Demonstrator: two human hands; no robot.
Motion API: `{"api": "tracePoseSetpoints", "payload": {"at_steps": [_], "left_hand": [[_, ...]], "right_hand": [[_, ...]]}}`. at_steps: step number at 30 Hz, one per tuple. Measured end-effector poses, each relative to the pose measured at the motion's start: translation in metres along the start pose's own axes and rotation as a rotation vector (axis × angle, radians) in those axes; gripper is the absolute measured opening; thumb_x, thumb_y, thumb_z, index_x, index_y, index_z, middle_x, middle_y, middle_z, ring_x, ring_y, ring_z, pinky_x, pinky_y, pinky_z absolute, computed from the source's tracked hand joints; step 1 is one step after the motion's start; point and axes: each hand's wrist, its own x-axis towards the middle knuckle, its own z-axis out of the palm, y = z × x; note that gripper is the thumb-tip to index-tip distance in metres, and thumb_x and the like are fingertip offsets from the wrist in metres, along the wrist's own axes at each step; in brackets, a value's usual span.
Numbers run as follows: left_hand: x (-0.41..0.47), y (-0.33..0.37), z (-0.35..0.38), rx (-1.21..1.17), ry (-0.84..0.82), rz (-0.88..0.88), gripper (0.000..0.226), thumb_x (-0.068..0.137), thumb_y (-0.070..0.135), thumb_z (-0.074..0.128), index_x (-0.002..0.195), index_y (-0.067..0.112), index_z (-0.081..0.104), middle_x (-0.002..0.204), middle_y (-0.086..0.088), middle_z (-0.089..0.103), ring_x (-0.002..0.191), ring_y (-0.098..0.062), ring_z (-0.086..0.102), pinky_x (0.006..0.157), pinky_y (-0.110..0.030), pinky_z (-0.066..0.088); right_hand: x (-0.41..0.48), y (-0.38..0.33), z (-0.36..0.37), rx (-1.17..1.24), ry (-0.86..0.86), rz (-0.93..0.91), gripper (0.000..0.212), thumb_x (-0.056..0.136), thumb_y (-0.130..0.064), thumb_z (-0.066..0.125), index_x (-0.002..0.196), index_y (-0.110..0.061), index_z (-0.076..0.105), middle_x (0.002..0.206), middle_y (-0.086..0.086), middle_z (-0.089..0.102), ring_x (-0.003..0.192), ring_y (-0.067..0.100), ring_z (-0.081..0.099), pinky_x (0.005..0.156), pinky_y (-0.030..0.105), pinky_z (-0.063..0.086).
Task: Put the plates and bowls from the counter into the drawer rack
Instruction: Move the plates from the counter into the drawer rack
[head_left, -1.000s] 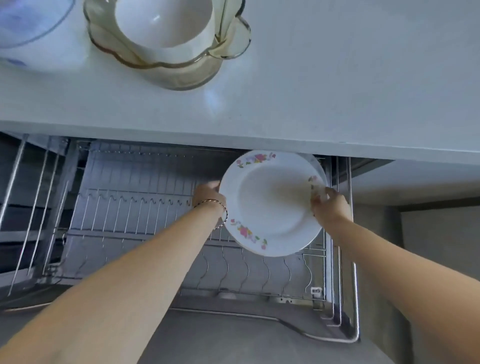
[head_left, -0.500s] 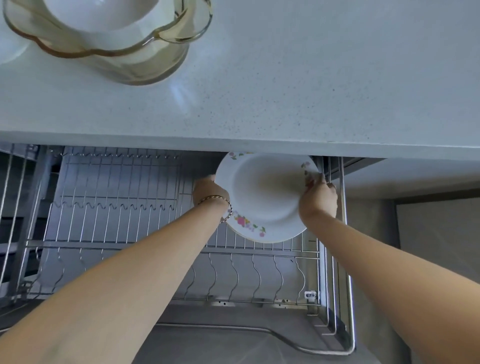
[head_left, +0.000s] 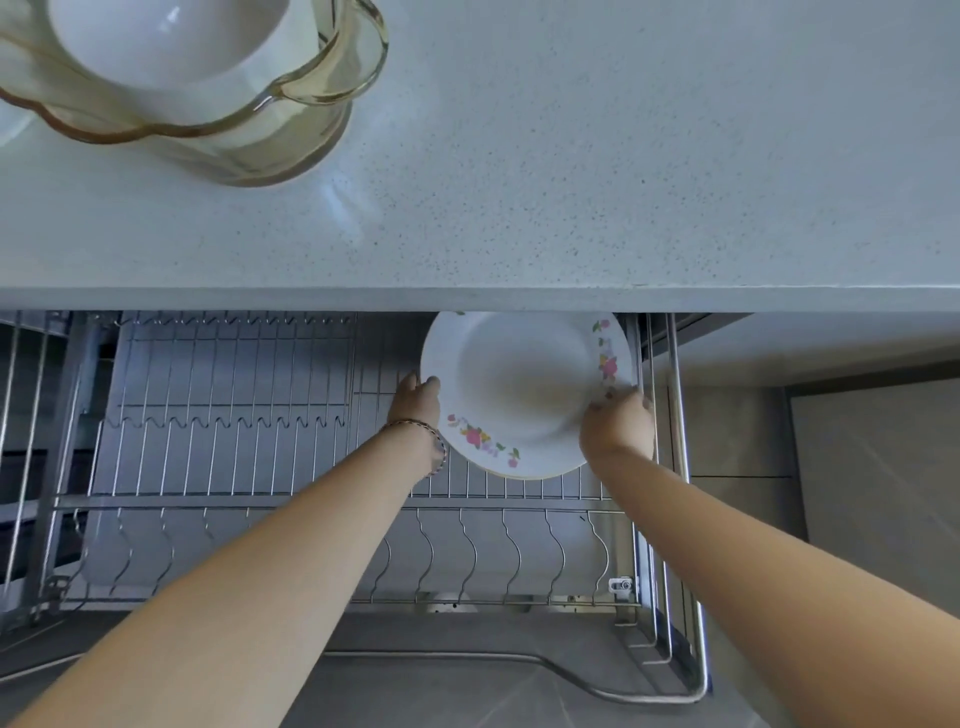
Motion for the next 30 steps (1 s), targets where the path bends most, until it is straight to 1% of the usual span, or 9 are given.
{"api": "tracePoseSetpoints", "payload": {"at_steps": [2, 4, 7, 12, 16, 21, 25, 27, 30], "left_hand": [[0.0, -0.003, 0.009, -0.169, -0.038, -0.167, 0.047, 0.092, 0.033, 0.043, 0.134, 0.011, 0.039, 0.123, -0.009, 0.055, 0.104, -0.032, 0.058, 0.094, -0.054, 0.046], [0.005, -0.006, 0.016, -0.197, 0.001, -0.174, 0.057, 0.092, 0.033, 0.043, 0.144, 0.02, 0.028, 0.136, -0.011, 0.049, 0.12, -0.037, 0.052, 0.103, -0.056, 0.039], [0.004, -0.008, 0.019, -0.204, 0.021, -0.126, 0.058, 0.092, 0.027, 0.044, 0.146, 0.021, 0.024, 0.14, -0.012, 0.046, 0.123, -0.036, 0.05, 0.104, -0.053, 0.039], [-0.02, -0.013, 0.001, 0.166, -0.043, -0.088, 0.047, 0.095, 0.026, 0.043, 0.139, 0.009, 0.036, 0.126, -0.012, 0.051, 0.121, -0.034, 0.05, 0.089, -0.043, 0.046], [-0.069, -0.001, -0.02, 0.717, -0.168, 0.12, 0.034, 0.096, 0.013, 0.04, 0.122, 0.0, 0.057, 0.126, -0.018, 0.06, 0.114, -0.031, 0.058, 0.078, -0.025, 0.044], [-0.157, 0.051, -0.038, 0.878, -0.274, 0.38, 0.028, 0.093, 0.013, 0.039, 0.103, 0.013, 0.066, 0.109, -0.008, 0.068, 0.09, -0.032, 0.065, 0.054, -0.023, 0.047], [-0.223, 0.114, -0.042, 0.779, -0.279, 0.516, 0.023, 0.089, 0.01, 0.039, 0.077, 0.019, 0.057, 0.088, -0.009, 0.065, 0.09, -0.028, 0.069, 0.087, -0.039, 0.056], [-0.247, 0.152, -0.037, 0.776, -0.23, 0.629, 0.019, 0.089, 0.011, 0.042, 0.08, 0.019, 0.058, 0.096, -0.013, 0.069, 0.098, -0.029, 0.067, 0.09, -0.037, 0.054], [-0.274, 0.204, -0.02, 0.72, -0.165, 0.742, 0.019, 0.089, 0.011, 0.044, 0.086, 0.013, 0.062, 0.103, -0.016, 0.07, 0.1, -0.031, 0.066, 0.087, -0.034, 0.05]], "right_hand": [[-0.006, 0.004, 0.004, 0.066, 0.0, 0.012, 0.053, 0.095, -0.009, 0.042, 0.145, -0.004, 0.027, 0.151, 0.013, 0.029, 0.129, 0.028, 0.043, 0.099, 0.032, 0.039], [-0.008, 0.005, 0.005, 0.117, 0.011, 0.024, 0.052, 0.094, -0.007, 0.044, 0.144, -0.009, 0.029, 0.149, 0.012, 0.029, 0.126, 0.03, 0.044, 0.098, 0.032, 0.039], [-0.01, 0.01, 0.003, 0.156, 0.007, 0.058, 0.053, 0.092, 0.0, 0.043, 0.142, -0.014, 0.033, 0.144, 0.013, 0.033, 0.109, 0.034, 0.053, 0.085, 0.028, 0.04], [-0.02, 0.017, -0.003, 0.004, -0.057, 0.136, 0.049, 0.088, 0.003, 0.041, 0.137, -0.003, 0.04, 0.139, 0.017, 0.04, 0.114, 0.036, 0.054, 0.091, 0.033, 0.044], [-0.047, 0.008, -0.028, -0.376, -0.347, -0.006, 0.035, 0.093, -0.004, 0.04, 0.125, 0.004, 0.051, 0.127, 0.021, 0.055, 0.118, 0.033, 0.054, 0.084, 0.032, 0.044], [-0.096, -0.029, -0.106, -0.811, -0.545, -0.323, 0.032, 0.094, -0.02, 0.039, 0.121, -0.011, 0.054, 0.136, 0.012, 0.052, 0.124, 0.027, 0.051, 0.087, 0.027, 0.04], [-0.135, -0.08, -0.202, -0.803, -0.527, -0.436, 0.04, 0.095, -0.026, 0.041, 0.127, -0.006, 0.056, 0.136, 0.008, 0.055, 0.124, 0.024, 0.052, 0.101, 0.031, 0.041], [-0.138, -0.106, -0.244, -0.735, -0.436, -0.483, 0.04, 0.095, -0.022, 0.043, 0.127, -0.001, 0.055, 0.138, 0.011, 0.053, 0.127, 0.026, 0.05, 0.104, 0.031, 0.039], [-0.123, -0.137, -0.298, -0.605, -0.264, -0.532, 0.037, 0.093, -0.025, 0.047, 0.127, -0.013, 0.056, 0.136, 0.005, 0.053, 0.125, 0.022, 0.05, 0.106, 0.03, 0.038]]}}
